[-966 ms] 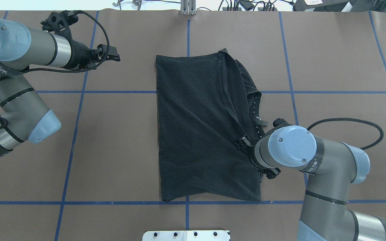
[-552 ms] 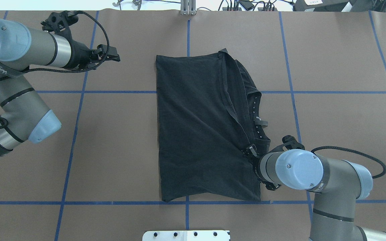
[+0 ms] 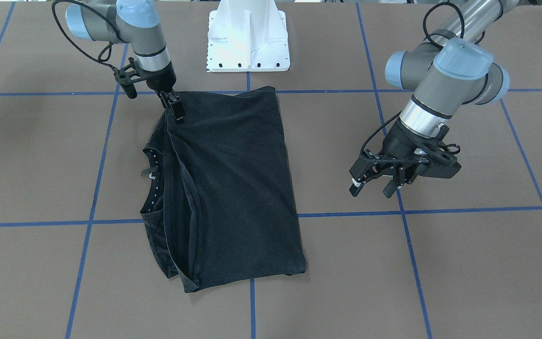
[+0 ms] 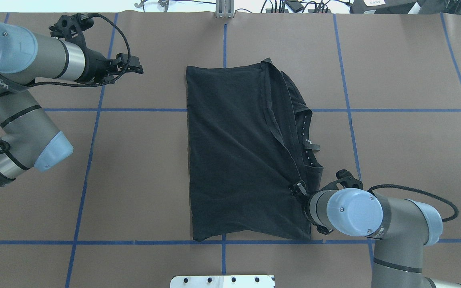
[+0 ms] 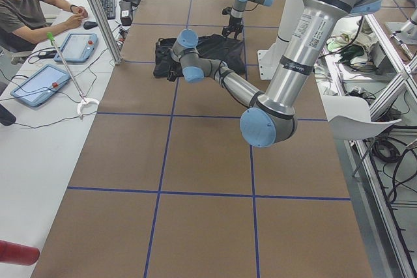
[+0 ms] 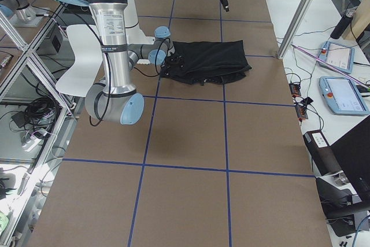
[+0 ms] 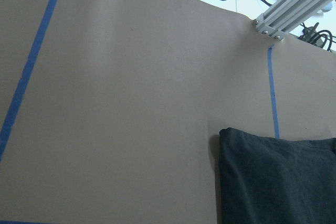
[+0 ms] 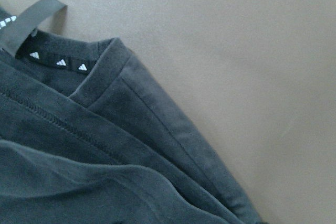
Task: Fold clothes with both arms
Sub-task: 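Grasp the near corner with the right gripper while the left gripper approaches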
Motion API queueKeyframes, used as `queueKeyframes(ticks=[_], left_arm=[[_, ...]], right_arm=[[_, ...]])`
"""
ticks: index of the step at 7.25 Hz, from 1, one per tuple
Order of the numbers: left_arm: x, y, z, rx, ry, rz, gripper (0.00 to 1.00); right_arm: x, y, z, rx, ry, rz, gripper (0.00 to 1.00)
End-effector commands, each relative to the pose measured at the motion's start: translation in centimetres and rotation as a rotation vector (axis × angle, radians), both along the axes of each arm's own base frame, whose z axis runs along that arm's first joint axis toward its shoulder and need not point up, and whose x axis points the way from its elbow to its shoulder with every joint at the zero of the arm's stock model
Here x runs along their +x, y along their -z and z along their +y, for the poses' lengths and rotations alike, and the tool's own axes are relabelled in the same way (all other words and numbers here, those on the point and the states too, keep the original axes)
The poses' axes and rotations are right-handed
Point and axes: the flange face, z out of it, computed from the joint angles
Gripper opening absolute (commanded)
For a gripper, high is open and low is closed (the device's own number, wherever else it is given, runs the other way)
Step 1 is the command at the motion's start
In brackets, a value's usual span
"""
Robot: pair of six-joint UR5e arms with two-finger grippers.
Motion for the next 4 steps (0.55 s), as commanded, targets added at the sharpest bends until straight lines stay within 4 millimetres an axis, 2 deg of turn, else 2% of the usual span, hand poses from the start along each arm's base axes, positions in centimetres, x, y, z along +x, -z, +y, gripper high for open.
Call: queueKeyframes(ticks=[1,4], left_arm=[[0.0,0.0,0.0,-0.001,0.000,-0.001,1.00],[0.0,0.1,0.0,0.002,0.000,0.001,1.00]], right_arm=[[0.2,0.1,0.0,0.001,0.003,-0.001,0.85],[0.8,-1.7,0.2,-0.002,0.006,0.033,0.85]])
